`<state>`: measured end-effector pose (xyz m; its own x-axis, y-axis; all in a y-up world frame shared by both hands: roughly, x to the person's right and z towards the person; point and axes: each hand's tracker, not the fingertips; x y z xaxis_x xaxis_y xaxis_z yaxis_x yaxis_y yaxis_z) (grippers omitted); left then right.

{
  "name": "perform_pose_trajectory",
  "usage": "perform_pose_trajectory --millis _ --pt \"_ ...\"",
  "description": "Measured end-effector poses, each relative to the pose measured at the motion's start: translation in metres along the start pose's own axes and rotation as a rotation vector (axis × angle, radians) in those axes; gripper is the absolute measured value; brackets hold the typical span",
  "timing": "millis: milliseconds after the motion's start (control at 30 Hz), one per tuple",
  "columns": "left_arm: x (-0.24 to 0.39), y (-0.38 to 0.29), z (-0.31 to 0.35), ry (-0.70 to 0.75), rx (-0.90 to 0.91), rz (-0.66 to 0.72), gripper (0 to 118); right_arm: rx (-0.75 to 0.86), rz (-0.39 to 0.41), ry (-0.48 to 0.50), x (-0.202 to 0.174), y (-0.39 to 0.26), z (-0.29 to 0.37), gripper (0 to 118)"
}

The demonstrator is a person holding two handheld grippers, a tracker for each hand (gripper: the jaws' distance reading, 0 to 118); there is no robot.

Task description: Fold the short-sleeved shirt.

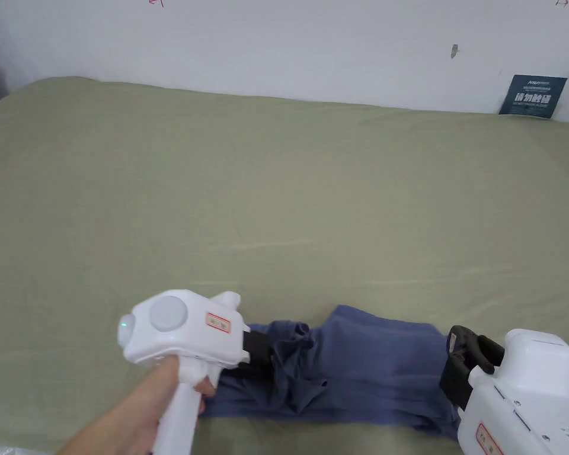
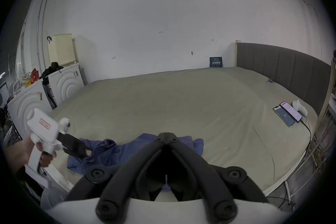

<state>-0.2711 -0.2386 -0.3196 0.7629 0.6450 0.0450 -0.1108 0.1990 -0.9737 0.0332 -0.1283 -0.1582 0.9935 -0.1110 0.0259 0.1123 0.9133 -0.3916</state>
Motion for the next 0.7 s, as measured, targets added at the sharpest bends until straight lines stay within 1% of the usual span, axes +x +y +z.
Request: perform_pose_trajectory --millis 67,133,167,233,267,333,367,400,467,533,600,667,700 --pt "0.012 -0.003 -0.020 0.013 -0.004 -0.020 0 -0.002 0.003 -0.003 0.001 0.000 0.000 0" --pt "0.017 -0.004 -0.019 0.006 0.006 -0.025 0 -0.006 0.007 -0.006 0.002 0.000 0.000 0" --pt "0.016 -0.004 -0.015 0.037 0.006 -0.052 0 -0.007 0.008 -0.007 0.003 -0.001 0.001 0" --pt "0.015 0.000 -0.005 0.046 0.002 -0.079 0 -0.012 0.011 -0.006 0.002 -0.001 0.001 0" --pt "0.015 0.000 0.005 0.050 -0.006 -0.064 0 -0.014 0.013 -0.006 0.002 -0.001 0.001 0" --pt "0.010 0.000 0.035 0.053 0.005 -0.077 0 -0.010 0.012 -0.007 0.000 -0.001 0.002 0" --pt "0.007 0.003 0.055 -0.002 0.075 -0.091 0 -0.005 0.009 -0.004 -0.002 0.000 0.003 0" --pt "0.000 0.003 0.077 -0.044 0.122 -0.073 0 -0.004 0.008 -0.003 -0.003 0.001 0.003 0" --pt "-0.016 0.004 0.117 -0.076 0.173 -0.050 0 0.003 0.013 0.001 -0.008 0.003 0.003 0" --pt "-0.037 0.001 0.151 -0.042 0.223 -0.051 0 0.007 0.021 0.006 -0.013 0.005 0.001 0" --pt "-0.061 -0.003 0.171 0.034 0.219 -0.043 0 0.009 0.025 0.014 -0.018 0.006 -0.001 0" --pt "-0.090 -0.008 0.177 0.045 0.204 0.031 0 0.012 0.033 0.020 -0.024 0.007 -0.002 0" --pt "-0.101 -0.011 0.175 0.017 0.174 0.045 0 0.011 0.039 0.021 -0.026 0.007 -0.003 0"
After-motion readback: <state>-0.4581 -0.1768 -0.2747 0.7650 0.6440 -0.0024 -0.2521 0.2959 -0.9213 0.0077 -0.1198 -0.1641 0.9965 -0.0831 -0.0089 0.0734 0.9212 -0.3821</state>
